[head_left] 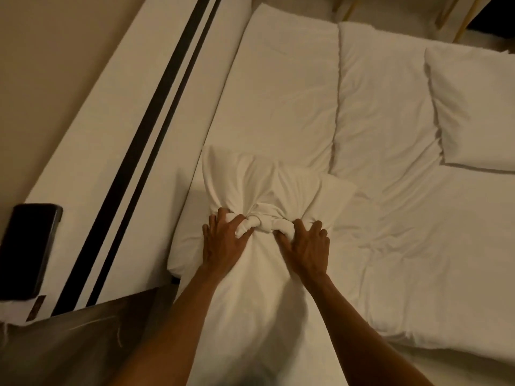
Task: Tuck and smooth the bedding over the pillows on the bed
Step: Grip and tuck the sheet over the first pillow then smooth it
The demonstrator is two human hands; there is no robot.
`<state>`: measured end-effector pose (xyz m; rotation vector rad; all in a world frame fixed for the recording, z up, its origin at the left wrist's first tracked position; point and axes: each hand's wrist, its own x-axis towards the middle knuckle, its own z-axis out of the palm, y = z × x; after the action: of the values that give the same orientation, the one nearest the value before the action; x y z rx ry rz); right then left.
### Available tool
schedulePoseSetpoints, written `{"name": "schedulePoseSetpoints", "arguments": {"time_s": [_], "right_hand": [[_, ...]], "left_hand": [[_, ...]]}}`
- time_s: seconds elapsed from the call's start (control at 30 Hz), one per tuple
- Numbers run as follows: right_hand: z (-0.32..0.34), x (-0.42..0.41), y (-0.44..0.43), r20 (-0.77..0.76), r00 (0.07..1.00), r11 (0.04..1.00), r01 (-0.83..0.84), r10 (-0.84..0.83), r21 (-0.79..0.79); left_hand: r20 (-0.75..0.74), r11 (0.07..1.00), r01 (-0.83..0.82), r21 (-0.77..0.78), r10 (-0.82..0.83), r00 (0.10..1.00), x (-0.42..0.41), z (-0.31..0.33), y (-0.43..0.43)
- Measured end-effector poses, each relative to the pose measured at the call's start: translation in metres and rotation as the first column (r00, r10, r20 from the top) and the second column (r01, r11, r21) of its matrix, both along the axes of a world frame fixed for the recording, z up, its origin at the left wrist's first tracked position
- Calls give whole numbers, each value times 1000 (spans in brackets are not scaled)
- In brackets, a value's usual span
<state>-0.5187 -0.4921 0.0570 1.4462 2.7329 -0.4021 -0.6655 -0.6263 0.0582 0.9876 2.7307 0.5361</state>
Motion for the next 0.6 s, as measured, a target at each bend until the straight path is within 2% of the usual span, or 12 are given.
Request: {"name": "schedulePoseSetpoints", "arguments": {"time_s": [0.3,0.43,0.6], "right_hand": [[-34,-139,55,-94,993,995,81,-75,63],[-56,-211,103,-82,993,992,88,-81,92],[-92,-300,168,-157,984,985,111,-90,135]], "left_hand": [[-15,994,102,49,-101,995,-154,-34,64],[54,992,107,68,-111,992,-230,-56,114],[-2,994,65,86,-65,998,-312,-90,177]]}}
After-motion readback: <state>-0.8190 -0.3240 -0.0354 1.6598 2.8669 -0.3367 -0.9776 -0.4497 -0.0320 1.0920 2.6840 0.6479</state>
